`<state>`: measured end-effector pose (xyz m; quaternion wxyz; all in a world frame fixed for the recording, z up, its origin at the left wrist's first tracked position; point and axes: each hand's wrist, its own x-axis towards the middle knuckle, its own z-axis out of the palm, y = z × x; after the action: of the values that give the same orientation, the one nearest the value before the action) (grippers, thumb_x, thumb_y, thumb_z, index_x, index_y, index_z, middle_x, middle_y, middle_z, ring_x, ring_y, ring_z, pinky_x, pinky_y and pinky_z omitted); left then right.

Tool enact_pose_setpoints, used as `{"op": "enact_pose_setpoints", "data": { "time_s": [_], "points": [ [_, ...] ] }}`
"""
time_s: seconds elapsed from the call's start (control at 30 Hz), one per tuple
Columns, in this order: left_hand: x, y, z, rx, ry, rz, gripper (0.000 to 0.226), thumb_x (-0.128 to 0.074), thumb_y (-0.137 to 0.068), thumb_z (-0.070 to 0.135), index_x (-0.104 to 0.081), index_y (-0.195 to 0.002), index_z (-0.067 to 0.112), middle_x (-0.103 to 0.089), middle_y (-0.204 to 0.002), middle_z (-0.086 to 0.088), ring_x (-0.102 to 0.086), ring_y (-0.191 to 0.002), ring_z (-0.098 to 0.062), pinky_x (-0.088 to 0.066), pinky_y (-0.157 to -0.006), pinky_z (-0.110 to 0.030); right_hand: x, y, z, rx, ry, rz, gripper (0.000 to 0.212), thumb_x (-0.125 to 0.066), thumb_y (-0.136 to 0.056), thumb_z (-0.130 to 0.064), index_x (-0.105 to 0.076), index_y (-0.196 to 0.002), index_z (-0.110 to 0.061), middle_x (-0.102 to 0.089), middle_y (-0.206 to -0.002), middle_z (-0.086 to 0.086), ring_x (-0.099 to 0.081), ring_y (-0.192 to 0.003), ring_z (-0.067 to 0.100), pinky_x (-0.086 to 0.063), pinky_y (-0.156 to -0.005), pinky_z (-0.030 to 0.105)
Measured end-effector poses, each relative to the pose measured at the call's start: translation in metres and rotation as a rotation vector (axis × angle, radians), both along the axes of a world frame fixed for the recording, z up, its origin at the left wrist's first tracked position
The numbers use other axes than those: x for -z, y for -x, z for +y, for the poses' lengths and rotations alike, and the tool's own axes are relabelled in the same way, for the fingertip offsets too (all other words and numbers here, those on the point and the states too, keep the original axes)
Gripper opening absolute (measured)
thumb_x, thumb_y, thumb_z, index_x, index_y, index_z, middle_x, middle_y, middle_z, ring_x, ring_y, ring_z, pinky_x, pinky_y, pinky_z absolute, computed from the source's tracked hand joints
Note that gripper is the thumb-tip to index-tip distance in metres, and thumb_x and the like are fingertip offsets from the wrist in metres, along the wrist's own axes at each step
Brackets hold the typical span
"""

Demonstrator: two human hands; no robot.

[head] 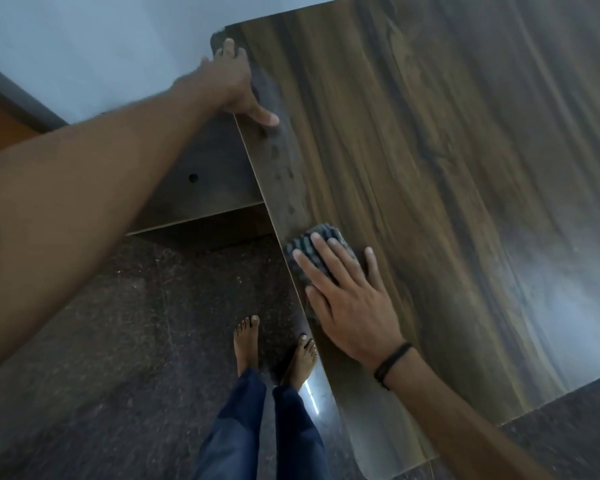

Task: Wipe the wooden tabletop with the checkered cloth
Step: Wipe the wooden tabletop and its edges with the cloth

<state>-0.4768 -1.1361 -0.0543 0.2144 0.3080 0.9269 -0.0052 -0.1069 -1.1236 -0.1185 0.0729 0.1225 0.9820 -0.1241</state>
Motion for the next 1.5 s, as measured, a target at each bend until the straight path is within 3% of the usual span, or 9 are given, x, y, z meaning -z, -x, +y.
{"op": "enact_pose_setpoints", "data": {
  "time_s": [0.13, 0.47, 0.63, 0.77, 0.93, 1.1, 1.27, 1.37, 1.5],
  "points": [
    [0.009, 0.022, 0.002, 0.016, 0.035, -0.063, 0.130, -0.077, -0.068, 0.057, 0.005, -0.157, 0.009, 0.013, -0.164, -0.008, 0.003, -0.151, -0.029, -0.011, -0.121, -0.051, 0.000, 0.060, 0.010, 0.196, 0.048, 0.038, 0.055, -0.023, -0.106, -0.044, -0.014, -0.161, -0.039, -0.005, -0.170, -0.005, -0.001, -0.156, 0.017, -0.004, -0.124, 0.060],
    [0.018, 0.032, -0.004, 0.090, 0.021, -0.052, 0.131, -0.071, -0.069, 0.066, 0.008, -0.156, 0.008, 0.014, -0.164, -0.011, 0.005, -0.151, -0.028, -0.003, -0.122, -0.046, -0.003, 0.110, 0.028, 0.221, 0.032, 0.047, 0.056, -0.029, -0.106, -0.043, -0.014, -0.160, -0.040, -0.006, -0.170, -0.005, -0.003, -0.156, 0.018, -0.003, -0.124, 0.060],
    [0.018, 0.028, -0.006, 0.115, 0.045, -0.047, 0.131, -0.070, -0.072, 0.067, 0.009, -0.155, 0.005, 0.015, -0.163, -0.013, 0.005, -0.151, -0.028, -0.004, -0.122, -0.047, -0.001, 0.085, 0.022, -0.024, -0.025, 0.024, 0.055, -0.027, -0.107, -0.044, -0.013, -0.160, -0.043, -0.005, -0.170, -0.009, -0.004, -0.156, 0.015, -0.008, -0.123, 0.061],
    [0.015, 0.030, -0.002, 0.112, 0.032, -0.029, 0.130, -0.071, -0.072, 0.065, 0.007, -0.156, 0.004, 0.012, -0.163, -0.014, 0.004, -0.151, -0.029, -0.003, -0.122, -0.047, -0.003, 0.127, 0.035, 0.245, 0.040, 0.030, 0.055, -0.029, -0.107, -0.042, -0.013, -0.160, -0.043, -0.004, -0.170, -0.007, 0.000, -0.156, 0.016, -0.002, -0.123, 0.061],
    [0.020, 0.029, -0.008, 0.088, 0.001, -0.030, 0.131, -0.072, -0.070, 0.066, 0.007, -0.156, 0.006, 0.013, -0.164, -0.012, 0.006, -0.151, -0.027, -0.002, -0.122, -0.048, -0.001, 0.101, 0.018, 0.007, -0.037, 0.046, 0.054, -0.028, -0.107, -0.043, -0.015, -0.160, -0.043, -0.007, -0.170, -0.009, -0.007, -0.156, 0.016, -0.007, -0.123, 0.062],
    [0.017, 0.033, -0.003, 0.106, -0.022, -0.042, 0.131, -0.073, -0.069, 0.066, 0.004, -0.156, 0.005, 0.009, -0.164, -0.014, 0.003, -0.151, -0.028, -0.001, -0.122, -0.046, -0.005, 0.158, 0.025, 0.186, 0.004, 0.060, 0.055, -0.028, -0.106, -0.043, -0.017, -0.160, -0.041, -0.009, -0.170, -0.005, -0.004, -0.156, 0.017, 0.000, -0.123, 0.060],
    [-0.001, 0.047, -0.010, 0.113, -0.059, -0.046, 0.089, -0.060, -0.086, 0.061, -0.029, -0.153, 0.011, -0.025, -0.160, -0.013, -0.027, -0.144, -0.034, -0.024, -0.114, -0.047, -0.001, 0.132, 0.030, -0.007, -0.050, 0.074, 0.054, -0.027, -0.107, -0.044, -0.017, -0.159, -0.043, -0.009, -0.170, -0.009, -0.008, -0.156, 0.015, -0.002, -0.123, 0.061],
    [-0.009, 0.067, -0.011, 0.088, -0.190, 0.016, 0.063, -0.068, -0.088, 0.046, -0.053, -0.138, 0.012, -0.053, -0.138, -0.016, -0.049, -0.125, -0.036, -0.039, -0.099, -0.046, -0.003, 0.171, 0.039, 0.162, -0.017, 0.075, 0.054, -0.027, -0.106, -0.044, -0.017, -0.159, -0.043, -0.010, -0.170, -0.007, -0.007, -0.156, 0.015, 0.000, -0.123, 0.061],
    [-0.001, 0.072, -0.013, 0.082, -0.215, 0.005, 0.087, -0.081, -0.076, 0.043, -0.042, -0.148, 0.015, -0.045, -0.149, -0.012, -0.043, -0.133, -0.037, -0.035, -0.106, -0.045, 0.000, 0.174, 0.016, 0.069, -0.009, 0.086, 0.054, -0.028, -0.107, -0.045, -0.015, -0.160, -0.043, -0.007, -0.170, -0.008, -0.005, -0.156, 0.016, 0.001, -0.124, 0.057]
  ]
}}
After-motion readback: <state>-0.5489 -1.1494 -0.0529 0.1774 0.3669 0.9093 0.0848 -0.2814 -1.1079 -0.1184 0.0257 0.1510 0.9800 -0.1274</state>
